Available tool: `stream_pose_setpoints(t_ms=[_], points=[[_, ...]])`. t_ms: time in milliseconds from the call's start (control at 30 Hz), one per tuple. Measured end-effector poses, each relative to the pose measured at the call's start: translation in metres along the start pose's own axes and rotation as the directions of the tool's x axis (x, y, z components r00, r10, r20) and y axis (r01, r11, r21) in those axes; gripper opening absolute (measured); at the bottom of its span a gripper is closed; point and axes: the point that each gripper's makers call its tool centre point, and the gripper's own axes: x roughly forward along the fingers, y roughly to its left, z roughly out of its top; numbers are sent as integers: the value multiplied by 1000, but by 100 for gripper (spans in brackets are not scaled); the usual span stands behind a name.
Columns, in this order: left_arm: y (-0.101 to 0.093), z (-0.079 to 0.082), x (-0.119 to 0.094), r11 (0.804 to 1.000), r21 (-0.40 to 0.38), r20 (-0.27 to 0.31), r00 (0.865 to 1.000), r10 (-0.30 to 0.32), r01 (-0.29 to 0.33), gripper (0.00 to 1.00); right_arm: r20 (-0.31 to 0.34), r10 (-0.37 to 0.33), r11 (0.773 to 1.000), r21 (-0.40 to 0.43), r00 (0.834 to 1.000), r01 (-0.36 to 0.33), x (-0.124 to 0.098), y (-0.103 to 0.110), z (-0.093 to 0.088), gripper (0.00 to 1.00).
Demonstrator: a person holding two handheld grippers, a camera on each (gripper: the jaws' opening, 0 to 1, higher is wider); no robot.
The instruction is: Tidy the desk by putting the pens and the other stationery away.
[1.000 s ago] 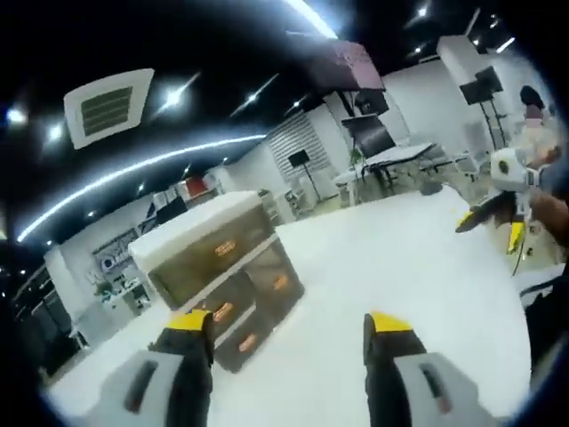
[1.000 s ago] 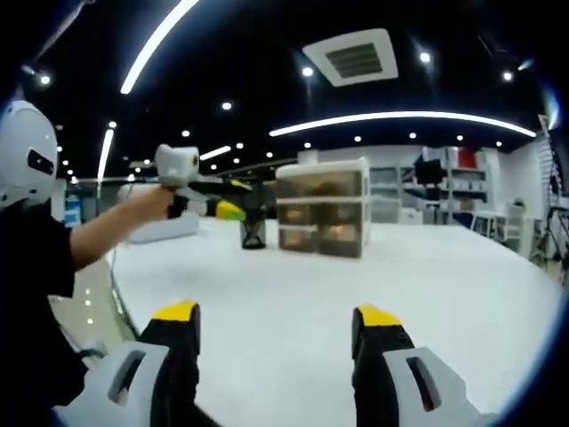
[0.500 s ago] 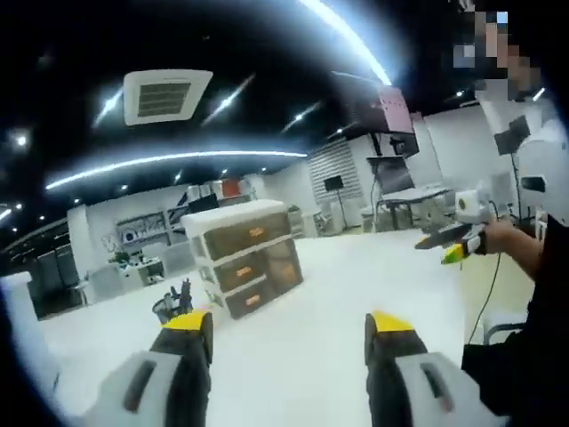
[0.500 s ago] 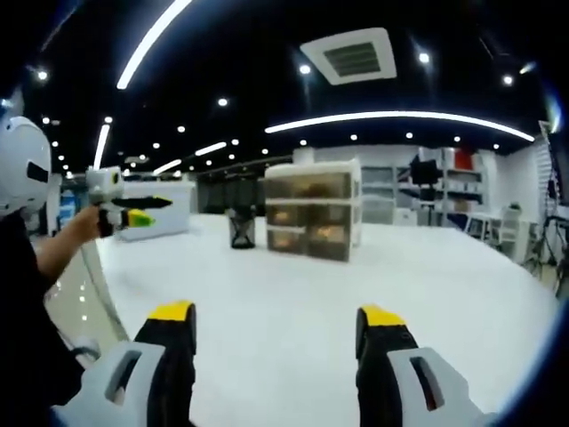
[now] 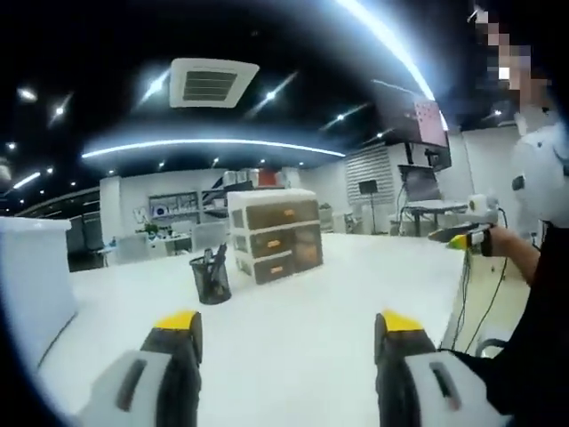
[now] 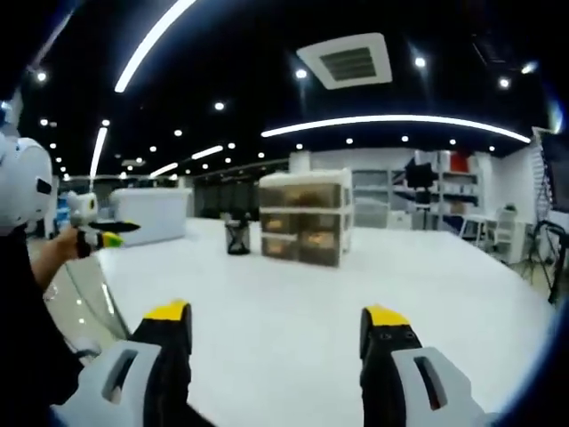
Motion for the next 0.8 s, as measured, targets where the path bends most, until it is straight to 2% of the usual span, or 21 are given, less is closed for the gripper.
stream_pose_setpoints(t_ms=[100,400,800], points=[[4,-6,-10,999,-38,1,1000,22,-22,81,-11,-18,1000,-1,1000,18,-7,-5,-3,74],[27,-19,-37,991,-61,-29,993,116,-117,81,-35,-30,1000,-1,999,30,-12,-6,-8,74],[27,-14,-32,992,-70,-13,994,105,-106,81,-39,-32,999,-15,999,31,-7,-3,-5,75]])
